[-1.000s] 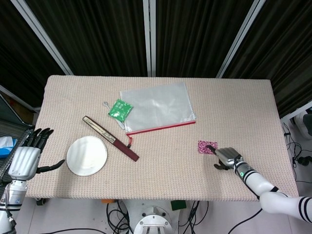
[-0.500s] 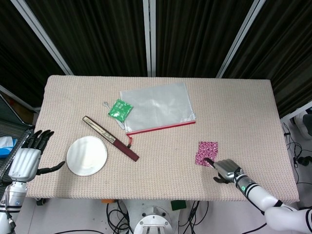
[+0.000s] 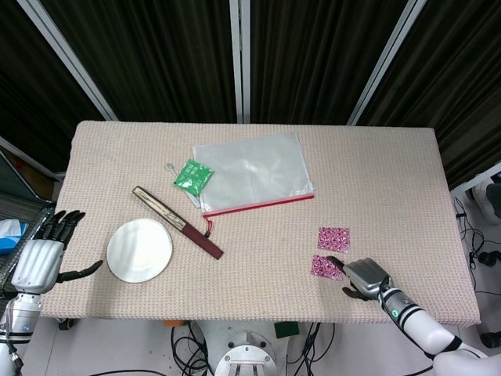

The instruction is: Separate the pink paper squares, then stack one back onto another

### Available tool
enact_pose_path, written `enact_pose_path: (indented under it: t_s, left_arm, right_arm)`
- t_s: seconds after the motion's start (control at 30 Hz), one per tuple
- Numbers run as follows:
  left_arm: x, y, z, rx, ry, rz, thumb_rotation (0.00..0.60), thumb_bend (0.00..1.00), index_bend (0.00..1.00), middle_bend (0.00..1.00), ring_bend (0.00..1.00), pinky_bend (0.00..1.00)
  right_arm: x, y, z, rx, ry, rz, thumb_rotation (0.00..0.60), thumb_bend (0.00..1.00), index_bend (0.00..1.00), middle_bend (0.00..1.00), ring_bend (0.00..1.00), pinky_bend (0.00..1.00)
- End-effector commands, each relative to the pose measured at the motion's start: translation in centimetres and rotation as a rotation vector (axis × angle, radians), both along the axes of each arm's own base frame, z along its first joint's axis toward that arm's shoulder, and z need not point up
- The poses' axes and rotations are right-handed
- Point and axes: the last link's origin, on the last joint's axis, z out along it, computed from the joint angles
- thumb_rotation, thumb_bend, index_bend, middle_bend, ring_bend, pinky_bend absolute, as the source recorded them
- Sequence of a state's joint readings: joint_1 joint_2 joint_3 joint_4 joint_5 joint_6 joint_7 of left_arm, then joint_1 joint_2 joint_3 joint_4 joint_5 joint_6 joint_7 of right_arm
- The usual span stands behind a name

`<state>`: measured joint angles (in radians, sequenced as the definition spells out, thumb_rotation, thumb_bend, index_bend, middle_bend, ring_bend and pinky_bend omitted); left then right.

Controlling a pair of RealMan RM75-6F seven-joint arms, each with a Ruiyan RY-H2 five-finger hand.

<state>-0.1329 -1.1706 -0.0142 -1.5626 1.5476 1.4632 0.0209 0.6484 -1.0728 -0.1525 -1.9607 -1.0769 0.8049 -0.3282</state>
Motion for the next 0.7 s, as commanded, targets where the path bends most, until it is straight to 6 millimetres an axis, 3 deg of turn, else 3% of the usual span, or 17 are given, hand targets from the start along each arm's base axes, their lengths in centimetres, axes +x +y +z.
enact_pose_path:
  t_s: [0.03, 0.37, 0.7]
  left_arm:
    - [0.0, 0.0, 0.0, 0.0, 0.0, -0.003, 0.158, 0.07, 0.09, 0.11, 0.06, 0.23]
    - [0.2, 0.1, 0.2, 0.0, -0.005, -0.005, 0.16, 0.07, 0.09, 0.11, 0.06, 0.23]
    - [0.4, 0.2, -0.6, -0.024, -0.011, -0.007, 0.161, 0.07, 0.09, 0.11, 0.06, 0.23]
  right_arm:
    - [-0.1, -0.9, 0.3, -0.041, -0.012, -0.001, 0.6, 1.0, 0.02, 1.0, 0.97, 0.91]
    - [-0.3, -3.6, -0.9, -0.01, -0.017, -0.077, 0.6, 1.0, 0.02, 1.0, 0.97, 0.91]
    - [-0.8, -4.3, -1.8, 0.039, 0.009, -0.12, 0.6, 1.0, 0.02, 1.0, 0.97, 0.91]
